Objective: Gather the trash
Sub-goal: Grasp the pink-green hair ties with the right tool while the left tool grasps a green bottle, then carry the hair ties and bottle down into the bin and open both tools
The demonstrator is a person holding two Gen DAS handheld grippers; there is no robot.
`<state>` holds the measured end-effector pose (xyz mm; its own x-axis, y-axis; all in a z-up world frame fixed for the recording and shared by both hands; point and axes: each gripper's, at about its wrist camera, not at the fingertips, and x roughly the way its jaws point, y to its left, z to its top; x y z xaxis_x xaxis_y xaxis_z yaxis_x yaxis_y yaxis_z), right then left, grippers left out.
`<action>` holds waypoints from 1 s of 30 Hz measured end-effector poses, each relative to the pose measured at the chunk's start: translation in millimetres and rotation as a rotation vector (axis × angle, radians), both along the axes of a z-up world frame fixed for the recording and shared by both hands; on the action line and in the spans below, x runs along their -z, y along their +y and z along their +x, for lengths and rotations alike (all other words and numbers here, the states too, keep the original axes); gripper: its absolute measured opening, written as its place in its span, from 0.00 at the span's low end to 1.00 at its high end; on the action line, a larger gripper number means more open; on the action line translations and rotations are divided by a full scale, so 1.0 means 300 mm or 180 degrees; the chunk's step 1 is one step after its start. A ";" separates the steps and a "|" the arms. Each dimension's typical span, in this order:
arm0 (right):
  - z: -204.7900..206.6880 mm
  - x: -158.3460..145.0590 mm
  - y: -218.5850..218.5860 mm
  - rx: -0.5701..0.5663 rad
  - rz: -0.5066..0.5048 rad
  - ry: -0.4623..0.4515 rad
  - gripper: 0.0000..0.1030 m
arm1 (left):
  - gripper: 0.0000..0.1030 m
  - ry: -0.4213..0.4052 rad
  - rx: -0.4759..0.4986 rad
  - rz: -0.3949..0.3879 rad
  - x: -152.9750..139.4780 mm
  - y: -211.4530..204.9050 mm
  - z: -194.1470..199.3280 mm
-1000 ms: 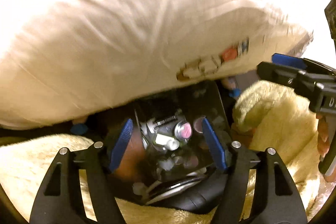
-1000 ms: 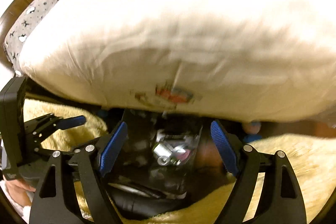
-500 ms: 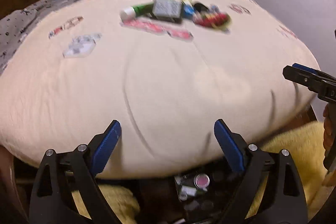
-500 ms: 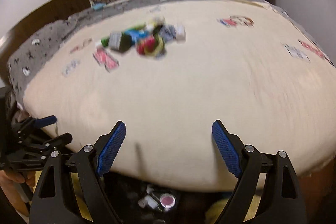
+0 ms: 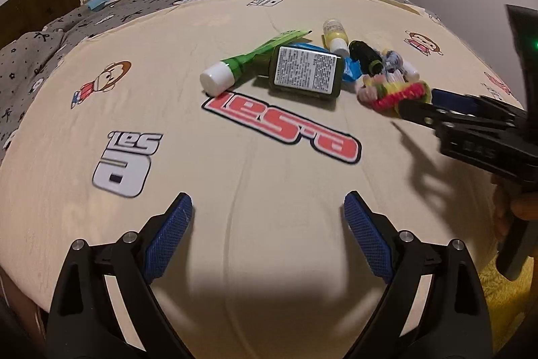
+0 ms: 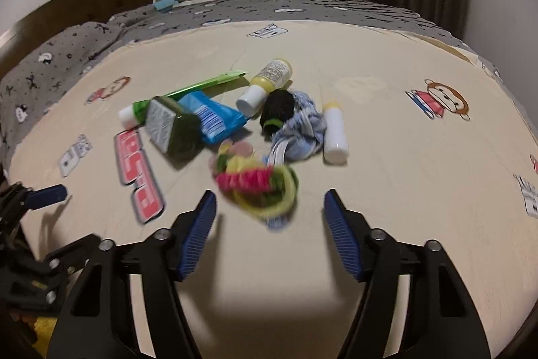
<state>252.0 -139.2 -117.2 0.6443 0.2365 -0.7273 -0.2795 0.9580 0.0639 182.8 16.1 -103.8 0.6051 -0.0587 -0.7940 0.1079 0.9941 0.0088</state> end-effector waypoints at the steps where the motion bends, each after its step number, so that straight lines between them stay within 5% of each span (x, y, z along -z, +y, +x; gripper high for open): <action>1: 0.008 0.002 0.002 -0.0018 0.0016 0.0016 0.54 | 0.84 0.0012 0.0009 -0.0013 0.001 -0.003 0.011; 5: 0.001 -0.014 -0.001 -0.0064 0.0046 -0.0036 0.30 | 0.84 0.0027 0.0014 -0.0004 0.005 -0.011 0.045; 20: -0.133 -0.133 -0.128 -0.0024 0.0192 -0.0183 0.28 | 0.84 -0.0062 0.0069 -0.0098 -0.037 -0.100 0.271; 30: -0.200 -0.114 -0.183 -0.0027 0.0197 -0.0128 0.28 | 0.84 0.0079 0.0010 -0.0160 0.022 -0.115 0.425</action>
